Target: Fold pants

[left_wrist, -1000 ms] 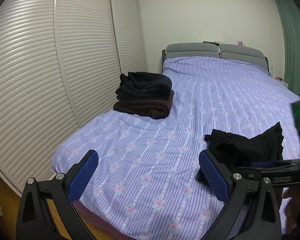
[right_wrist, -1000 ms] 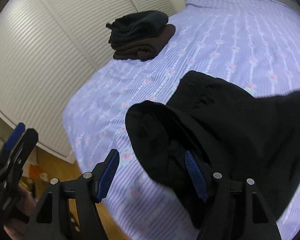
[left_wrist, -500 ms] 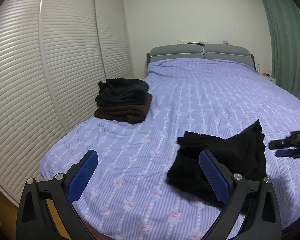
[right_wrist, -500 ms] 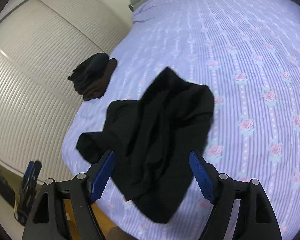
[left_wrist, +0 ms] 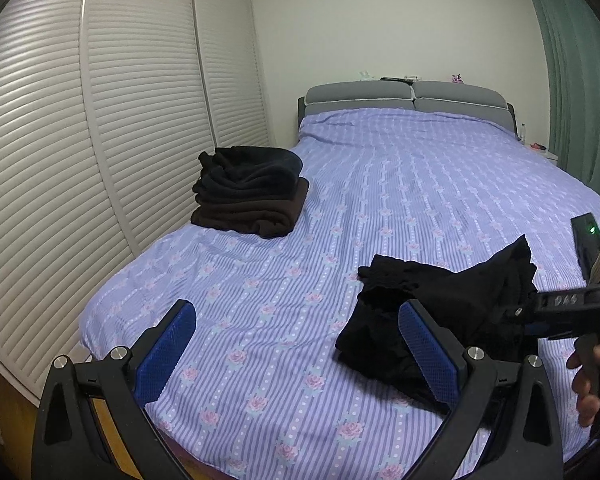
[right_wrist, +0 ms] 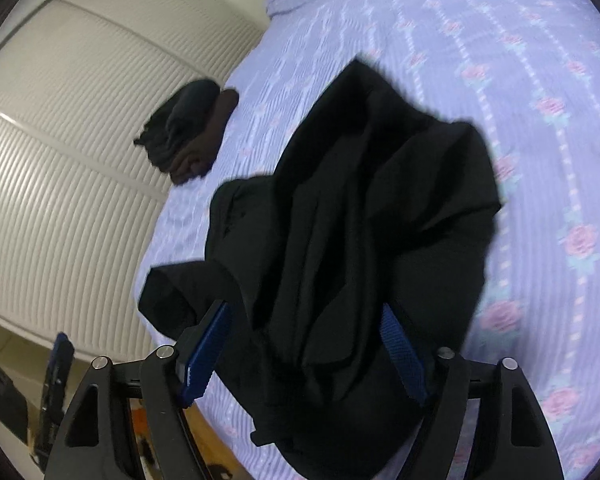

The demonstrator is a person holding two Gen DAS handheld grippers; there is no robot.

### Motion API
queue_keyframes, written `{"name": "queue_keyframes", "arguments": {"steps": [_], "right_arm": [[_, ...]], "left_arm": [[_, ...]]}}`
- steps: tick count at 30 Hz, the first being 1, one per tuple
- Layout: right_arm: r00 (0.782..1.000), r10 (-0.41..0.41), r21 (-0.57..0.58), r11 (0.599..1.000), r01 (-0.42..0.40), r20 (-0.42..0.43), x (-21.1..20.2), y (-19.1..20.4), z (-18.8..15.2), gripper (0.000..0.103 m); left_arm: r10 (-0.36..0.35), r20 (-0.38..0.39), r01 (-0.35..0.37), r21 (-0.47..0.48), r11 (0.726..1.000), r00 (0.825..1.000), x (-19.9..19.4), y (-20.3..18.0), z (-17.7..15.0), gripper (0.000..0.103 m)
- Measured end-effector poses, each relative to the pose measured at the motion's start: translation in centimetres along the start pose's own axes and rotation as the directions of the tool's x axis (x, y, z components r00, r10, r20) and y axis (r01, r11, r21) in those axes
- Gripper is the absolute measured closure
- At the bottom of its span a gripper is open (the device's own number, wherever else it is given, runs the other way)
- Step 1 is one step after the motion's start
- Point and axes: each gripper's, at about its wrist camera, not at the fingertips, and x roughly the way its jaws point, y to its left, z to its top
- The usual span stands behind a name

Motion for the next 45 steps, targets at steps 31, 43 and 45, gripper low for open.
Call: {"name": "queue_keyframes", "arguments": {"steps": [31,43,45], "right_arm": [[0.988,0.054,0.004,0.999,-0.054,-0.144,10.0,6.9,13.6,0.072],[0.984,0.025,-0.042,0.999,-0.033,-0.174,10.0,9.5,15.6,0.043],[0.981,0.062,-0.017,0.998,-0.066,-0.183,10.2,9.8,15.8,0.041]], "left_arm": [[0.007,-0.026,-0.009,-0.066,0.998,1.0,2.7,2.8,0.1,0.0],[0.004,-0.027,-0.007,-0.099,0.995,1.0,3.5,3.4,0.2,0.0],[0.005,-0.026,-0.007,-0.101,0.995,1.0,3.4,3.4,0.2,0.0]]}}
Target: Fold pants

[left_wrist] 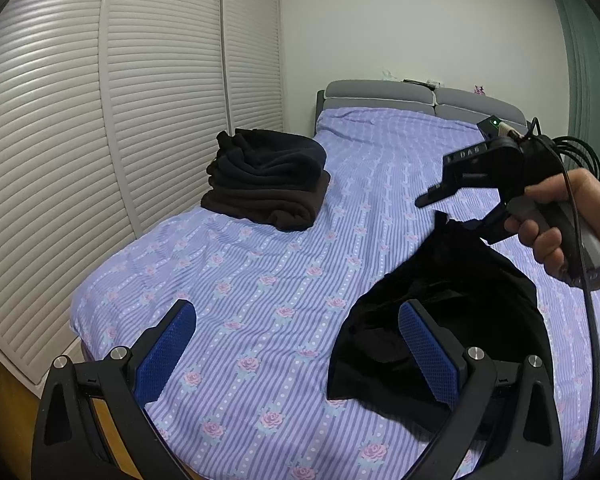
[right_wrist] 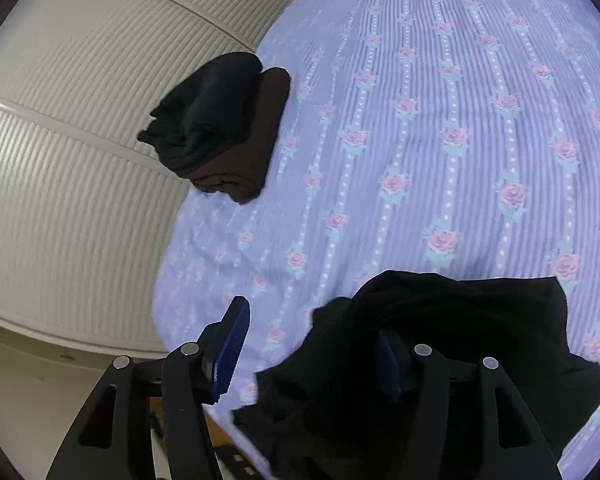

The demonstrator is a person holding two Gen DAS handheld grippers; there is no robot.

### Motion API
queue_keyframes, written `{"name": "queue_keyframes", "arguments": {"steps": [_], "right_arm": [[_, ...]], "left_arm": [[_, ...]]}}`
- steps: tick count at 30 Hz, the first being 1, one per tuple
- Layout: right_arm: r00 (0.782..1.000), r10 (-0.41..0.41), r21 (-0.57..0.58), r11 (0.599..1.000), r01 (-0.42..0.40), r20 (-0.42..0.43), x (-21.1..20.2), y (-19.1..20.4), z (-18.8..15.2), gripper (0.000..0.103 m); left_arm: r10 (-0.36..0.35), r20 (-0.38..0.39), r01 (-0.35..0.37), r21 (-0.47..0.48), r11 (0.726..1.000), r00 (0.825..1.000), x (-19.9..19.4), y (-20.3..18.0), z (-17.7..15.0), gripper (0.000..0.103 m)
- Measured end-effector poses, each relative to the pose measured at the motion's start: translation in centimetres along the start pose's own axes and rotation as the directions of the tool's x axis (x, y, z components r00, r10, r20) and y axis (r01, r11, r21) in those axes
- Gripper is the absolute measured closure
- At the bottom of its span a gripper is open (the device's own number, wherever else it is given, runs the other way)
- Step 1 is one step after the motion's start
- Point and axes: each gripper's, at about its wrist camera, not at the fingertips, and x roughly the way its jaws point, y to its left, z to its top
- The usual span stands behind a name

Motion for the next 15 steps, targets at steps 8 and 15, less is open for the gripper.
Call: {"name": "queue_keyframes", "arguments": {"steps": [8,15], "right_arm": [[1.0,0.019,0.117,0.993,-0.02,0.007,-0.4,-0.8,-0.2,0.039],[0.998,-0.054,0.092,0.994,0.055,-0.009,-3.1,-0.4,-1.9,0.039]], "left_arm": [[-0.009,0.006,0.009,0.005,1.0,1.0,-0.1,0.0,0.2,0.0],[-0.02,0.008,0.02,-0.016,1.0,1.0,-0.2,0.4,0.1,0.0]]}}
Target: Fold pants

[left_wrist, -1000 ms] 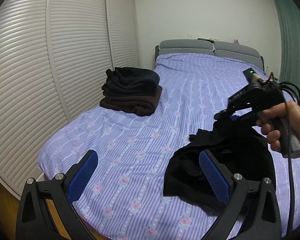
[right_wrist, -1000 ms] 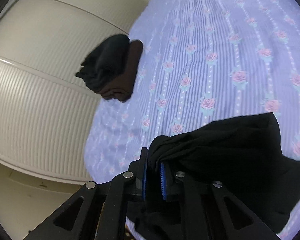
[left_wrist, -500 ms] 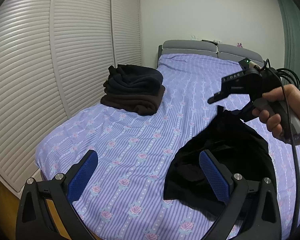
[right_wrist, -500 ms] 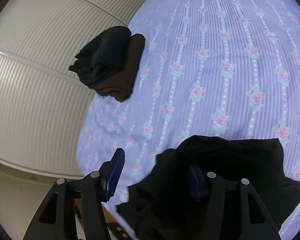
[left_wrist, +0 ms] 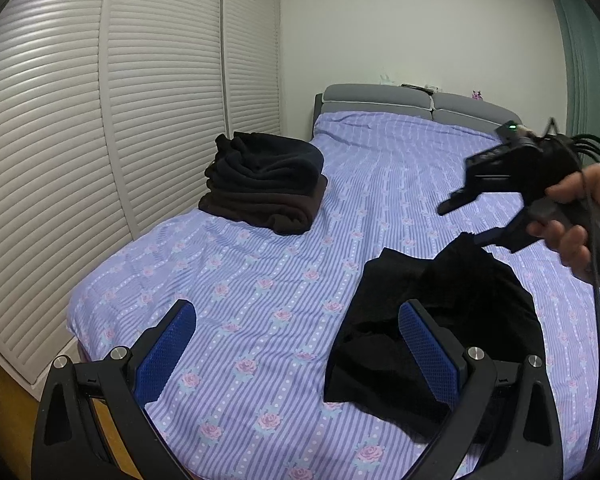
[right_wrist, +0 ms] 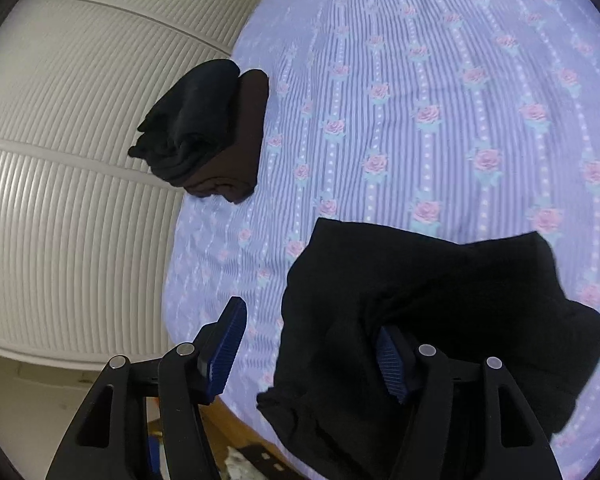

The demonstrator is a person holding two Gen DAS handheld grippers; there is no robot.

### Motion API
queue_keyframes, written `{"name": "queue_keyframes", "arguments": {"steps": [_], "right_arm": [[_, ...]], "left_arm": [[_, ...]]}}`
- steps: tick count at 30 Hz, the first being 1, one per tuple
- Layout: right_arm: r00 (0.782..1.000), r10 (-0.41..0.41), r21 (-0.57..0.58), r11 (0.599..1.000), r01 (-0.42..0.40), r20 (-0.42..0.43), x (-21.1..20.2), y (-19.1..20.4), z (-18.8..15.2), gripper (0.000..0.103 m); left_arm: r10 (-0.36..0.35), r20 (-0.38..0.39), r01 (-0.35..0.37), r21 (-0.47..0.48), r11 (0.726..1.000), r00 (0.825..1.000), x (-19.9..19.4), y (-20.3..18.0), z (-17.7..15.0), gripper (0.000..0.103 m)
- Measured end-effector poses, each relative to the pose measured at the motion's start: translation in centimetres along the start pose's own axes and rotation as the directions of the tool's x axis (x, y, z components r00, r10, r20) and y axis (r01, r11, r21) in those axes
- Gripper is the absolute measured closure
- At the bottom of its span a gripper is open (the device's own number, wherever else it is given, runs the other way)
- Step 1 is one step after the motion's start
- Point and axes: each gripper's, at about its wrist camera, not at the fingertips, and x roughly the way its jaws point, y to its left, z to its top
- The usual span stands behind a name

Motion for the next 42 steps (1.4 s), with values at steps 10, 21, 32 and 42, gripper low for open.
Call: {"name": "queue_keyframes", "arguments": {"steps": [10,21,32,42], "right_arm": [[0.999,-0.028,-0.012,1.0,0.028,0.017,-1.2,-4.9,-5.3,0.043],[0.995,0.06,-0.043,0.997,-0.057,0.081,1.0,-4.3,-4.9,0.095],[0.994,0.083,-0.183,0.981,-0.069,0.073,5.1,3.7,1.8,0.095],[0.991,-0.116,-0.276,0.952,0.131,0.069,8.1,3.8,1.6,0.059]], "left_arm": [[-0.02,0.008,0.02,0.026,0.999,1.0,-1.3,-0.9,-0.6,0.0],[0.002,0.008,-0.003,0.016,1.0,1.0,-1.0,0.0,-0.7,0.0],[0.039,-0.007,-0.04,-0.019,0.999,0.999,1.6,1.6,-0.2,0.0],[0.052,-0.035,-0.053,-0.021,0.998,0.998,2.9,2.1,-0.7,0.0]]}}
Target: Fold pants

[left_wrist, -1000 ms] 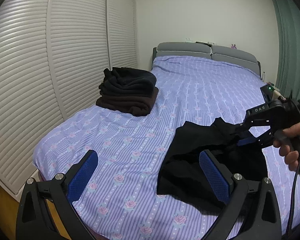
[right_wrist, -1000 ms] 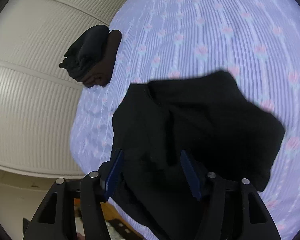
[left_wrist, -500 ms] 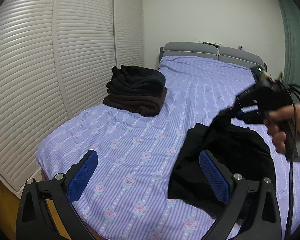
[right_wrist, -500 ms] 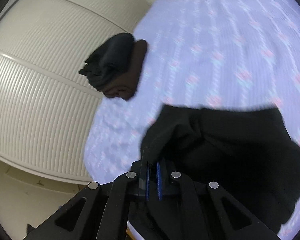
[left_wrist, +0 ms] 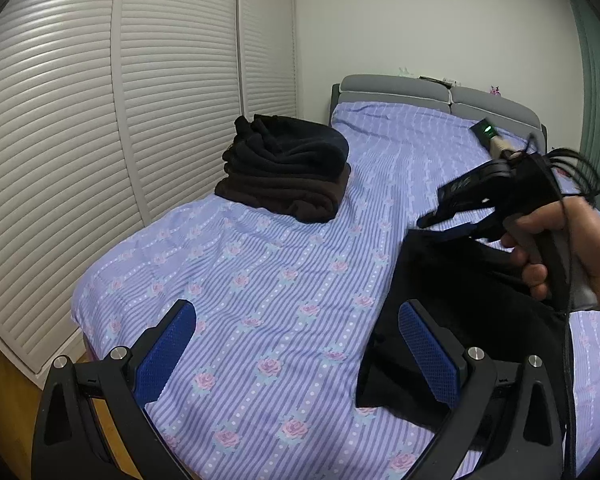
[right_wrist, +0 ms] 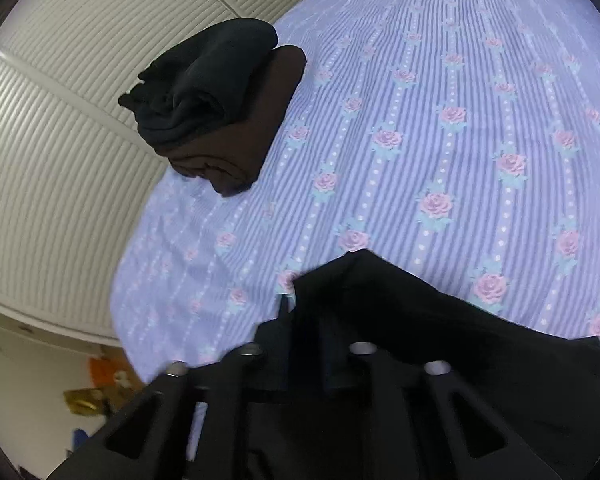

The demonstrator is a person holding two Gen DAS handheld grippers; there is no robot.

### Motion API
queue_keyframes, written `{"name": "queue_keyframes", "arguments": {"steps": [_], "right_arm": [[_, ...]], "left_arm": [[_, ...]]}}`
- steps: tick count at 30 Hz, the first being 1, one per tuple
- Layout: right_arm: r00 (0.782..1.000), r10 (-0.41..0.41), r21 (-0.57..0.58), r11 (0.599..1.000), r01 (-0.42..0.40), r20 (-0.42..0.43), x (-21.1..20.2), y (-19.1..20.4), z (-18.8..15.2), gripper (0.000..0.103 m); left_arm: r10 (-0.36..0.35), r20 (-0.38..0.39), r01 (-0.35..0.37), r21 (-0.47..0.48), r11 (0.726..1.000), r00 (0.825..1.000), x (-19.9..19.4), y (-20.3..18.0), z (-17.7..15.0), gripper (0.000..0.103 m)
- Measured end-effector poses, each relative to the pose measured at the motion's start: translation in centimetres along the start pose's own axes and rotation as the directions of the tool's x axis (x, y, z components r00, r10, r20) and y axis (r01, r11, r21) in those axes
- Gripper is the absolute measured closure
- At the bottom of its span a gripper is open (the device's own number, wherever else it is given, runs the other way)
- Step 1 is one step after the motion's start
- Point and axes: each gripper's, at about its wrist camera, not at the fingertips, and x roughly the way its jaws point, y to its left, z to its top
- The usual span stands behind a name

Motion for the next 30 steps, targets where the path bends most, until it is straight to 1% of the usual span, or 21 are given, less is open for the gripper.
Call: {"name": "queue_keyframes", "arguments": {"steps": [1,3,7,10,11,12,15,17,19,20,22,24,27,28,30], "right_arm": [[1.0,-0.008,-0.009,1.0,0.008,0.014,-0.5,0.0,0.0,0.047],[0.998,-0.013,-0.042,0.999,0.015,0.055,-2.5,0.3,-0.4,0.039],[0.99,-0.041,-0.098,0.994,0.054,0.132,-6.8,1.2,-1.8,0.039],[0.974,-0.081,-0.149,0.982,0.114,0.21,-10.8,1.7,-4.5,0.039],[0.964,-0.103,-0.165,0.975,0.146,0.246,-12.4,1.9,-6.0,0.039],[0.958,-0.113,-0.173,0.972,0.162,0.263,-13.3,1.8,-6.8,0.039],[0.926,-0.169,-0.187,0.952,0.243,0.338,-16.7,1.6,-10.8,0.039],[0.899,-0.203,-0.186,0.938,0.292,0.388,-18.6,1.6,-13.5,0.039],[0.873,-0.222,-0.172,0.931,0.322,0.434,-20.4,1.3,-16.3,0.039],[0.863,-0.231,-0.168,0.927,0.335,0.45,-21.1,1.2,-17.2,0.039],[0.835,-0.256,-0.154,0.916,0.37,0.486,-22.3,1.2,-19.3,0.039],[0.815,-0.271,-0.13,0.914,0.386,0.513,-23.3,1.0,-21.3,0.039],[0.773,-0.314,-0.076,0.904,0.421,0.551,-24.2,0.5,-24.4,0.038],[0.765,-0.325,-0.063,0.902,0.428,0.557,-24.2,0.4,-25.1,0.034],[0.735,-0.355,-0.027,0.892,0.451,0.577,-24.0,0.1,-27.1,0.032]], "left_arm": [[0.0,0.0,0.0,-0.001,1.0,1.0,-0.1,0.1,0.0,0.0],[0.002,0.002,-0.002,0.001,1.0,1.0,-0.5,0.0,0.1,0.0],[-0.006,0.014,0.006,0.005,1.0,1.0,-1.6,-0.1,0.4,0.0],[-0.02,0.023,0.02,0.016,1.0,1.0,-2.8,-0.7,0.3,0.0],[-0.025,0.023,0.024,0.021,0.999,0.999,-3.2,-0.9,0.3,0.0],[-0.031,0.023,0.03,0.026,0.999,0.999,-3.4,-1.2,0.2,0.0],[-0.048,0.023,0.047,0.045,0.998,0.999,-4.3,-1.8,-0.1,0.0],[-0.061,0.023,0.06,0.058,0.997,0.998,-5.1,-2.3,-0.4,0.0],[-0.074,0.02,0.073,0.065,0.995,0.997,-5.6,-2.6,-0.6,0.0],[-0.083,0.015,0.082,0.07,0.994,0.996,-5.9,-2.9,-0.7,0.0],[-0.091,0.014,0.089,0.075,0.993,0.996,-6.3,-3.2,-0.9,0.0],[-0.095,0.015,0.094,0.091,0.991,0.995,-6.7,-3.6,-1.2,0.0],[-0.119,0.011,0.117,0.111,0.987,0.993,-6.9,-4.4,-1.6,0.0],[-0.127,0.008,0.125,0.117,0.985,0.992,-6.8,-4.7,-1.8,0.0],[-0.129,0.001,0.128,0.132,0.983,0.992,-6.5,-5.1,-2.2,0.0]]}}
